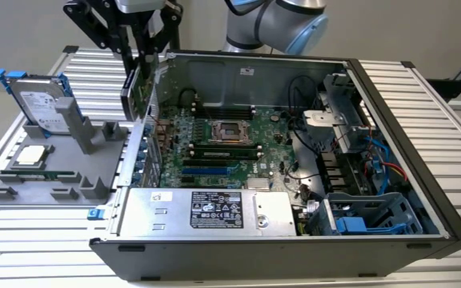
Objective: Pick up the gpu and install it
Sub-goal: 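Pick up the gpu and move the gpu toward the slot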
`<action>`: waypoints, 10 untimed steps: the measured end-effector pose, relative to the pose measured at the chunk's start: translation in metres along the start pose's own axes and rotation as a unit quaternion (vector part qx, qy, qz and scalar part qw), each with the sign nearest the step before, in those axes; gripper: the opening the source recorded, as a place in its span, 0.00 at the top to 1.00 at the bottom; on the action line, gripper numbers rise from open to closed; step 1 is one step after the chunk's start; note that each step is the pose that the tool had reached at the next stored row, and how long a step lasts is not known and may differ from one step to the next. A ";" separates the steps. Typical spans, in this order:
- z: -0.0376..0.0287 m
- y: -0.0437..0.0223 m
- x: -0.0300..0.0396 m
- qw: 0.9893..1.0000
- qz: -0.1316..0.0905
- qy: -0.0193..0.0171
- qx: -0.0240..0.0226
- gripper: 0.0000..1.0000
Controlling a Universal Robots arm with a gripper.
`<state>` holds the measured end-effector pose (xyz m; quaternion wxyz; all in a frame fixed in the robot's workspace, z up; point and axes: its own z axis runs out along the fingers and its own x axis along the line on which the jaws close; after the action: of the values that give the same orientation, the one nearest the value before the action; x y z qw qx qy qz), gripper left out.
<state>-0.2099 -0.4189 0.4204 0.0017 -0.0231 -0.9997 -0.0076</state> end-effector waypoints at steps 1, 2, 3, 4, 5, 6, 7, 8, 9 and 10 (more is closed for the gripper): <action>0.0000 0.0001 -0.0009 1.000 0.000 0.000 0.000 1.00; 0.0000 0.0001 -0.0017 1.000 0.000 0.000 0.000 1.00; 0.0000 0.0001 -0.0026 1.000 0.000 0.000 0.000 1.00; 0.0000 0.0002 -0.0034 1.000 0.000 0.000 0.000 1.00; 0.0000 0.0002 -0.0042 1.000 0.000 0.000 0.000 1.00; 0.0000 0.0002 -0.0050 1.000 0.000 0.000 0.000 1.00; 0.0000 0.0003 -0.0060 1.000 0.000 0.000 0.000 1.00; 0.0000 0.0003 -0.0069 1.000 0.000 0.000 0.000 1.00; 0.0000 0.0004 -0.0078 1.000 0.000 0.000 0.000 1.00; 0.0000 0.0004 -0.0088 1.000 0.000 0.000 0.000 1.00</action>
<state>-0.2011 -0.4189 0.4204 0.0017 -0.0231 -0.9997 -0.0076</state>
